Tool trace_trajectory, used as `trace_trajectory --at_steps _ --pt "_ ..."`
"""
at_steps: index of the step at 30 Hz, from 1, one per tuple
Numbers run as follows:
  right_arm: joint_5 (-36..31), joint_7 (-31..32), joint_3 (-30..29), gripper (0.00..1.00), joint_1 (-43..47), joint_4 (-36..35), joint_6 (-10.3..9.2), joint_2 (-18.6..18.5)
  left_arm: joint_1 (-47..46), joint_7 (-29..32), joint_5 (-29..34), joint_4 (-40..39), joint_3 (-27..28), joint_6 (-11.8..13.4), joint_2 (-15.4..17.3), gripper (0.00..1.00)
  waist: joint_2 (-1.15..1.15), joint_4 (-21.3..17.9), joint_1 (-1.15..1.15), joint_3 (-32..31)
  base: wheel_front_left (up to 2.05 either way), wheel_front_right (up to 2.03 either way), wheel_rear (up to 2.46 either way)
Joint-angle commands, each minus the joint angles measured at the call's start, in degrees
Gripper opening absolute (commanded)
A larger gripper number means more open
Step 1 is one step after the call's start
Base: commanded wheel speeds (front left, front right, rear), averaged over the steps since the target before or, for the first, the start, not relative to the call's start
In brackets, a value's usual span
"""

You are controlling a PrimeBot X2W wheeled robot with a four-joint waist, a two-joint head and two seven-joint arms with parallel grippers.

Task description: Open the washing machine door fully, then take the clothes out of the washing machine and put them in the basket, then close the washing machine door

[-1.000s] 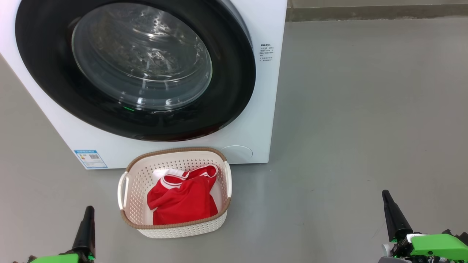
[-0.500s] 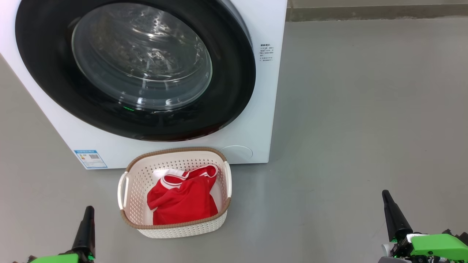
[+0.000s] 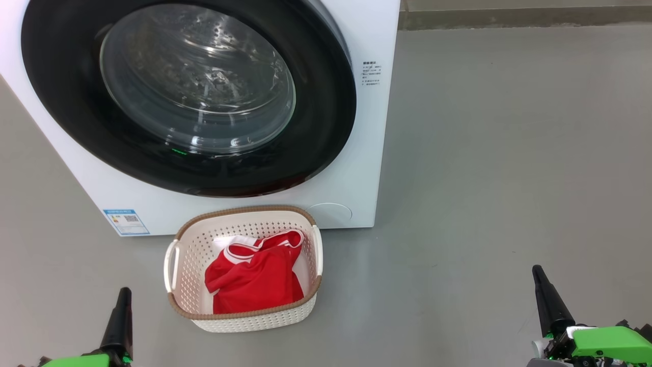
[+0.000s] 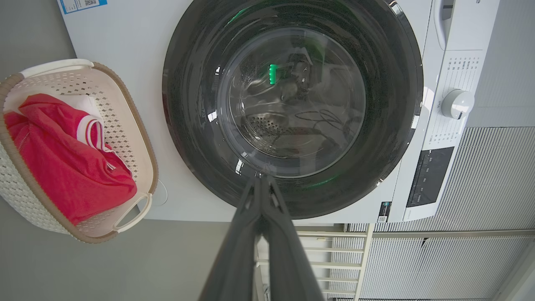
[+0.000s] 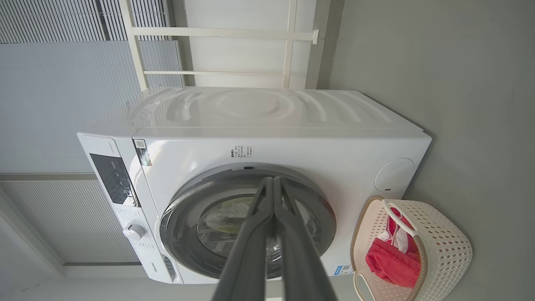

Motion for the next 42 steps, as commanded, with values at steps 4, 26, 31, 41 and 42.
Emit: trace_trajectory --at_steps 4,26,31,41,42 --pt "0.2 0.5 1.3 0.00 -2.6 -1.7 -0.05 -0.2 -2.2 0.3 0.2 -1.5 1.9 -0.2 0.8 0.00 0.00 0.0 0.00 0.0 0.00 0.00 0.00" --pt "0.2 0.5 1.2 0.00 -2.6 -1.7 -0.05 -0.2 -2.2 0.3 0.2 -1.5 2.0 -0.2 0.8 0.00 0.00 0.0 0.00 0.0 0.00 0.00 0.00" --pt "0.2 0.5 1.2 0.00 -2.6 -1.7 -0.05 -0.2 -2.2 0.3 0.2 -1.5 2.0 -0.2 0.8 0.00 0.00 0.0 0.00 0.0 0.00 0.00 0.00" --pt "0.2 0.5 1.2 0.00 -2.6 -1.7 -0.05 -0.2 -2.2 0.3 0.2 -1.5 2.0 -0.2 0.8 0.00 0.00 0.0 0.00 0.0 0.00 0.00 0.00" --pt "0.2 0.5 1.2 0.00 -2.6 -1.7 -0.05 -0.2 -2.2 0.3 0.2 -1.5 2.0 -0.2 0.8 0.00 0.00 0.0 0.00 0.0 0.00 0.00 0.00"
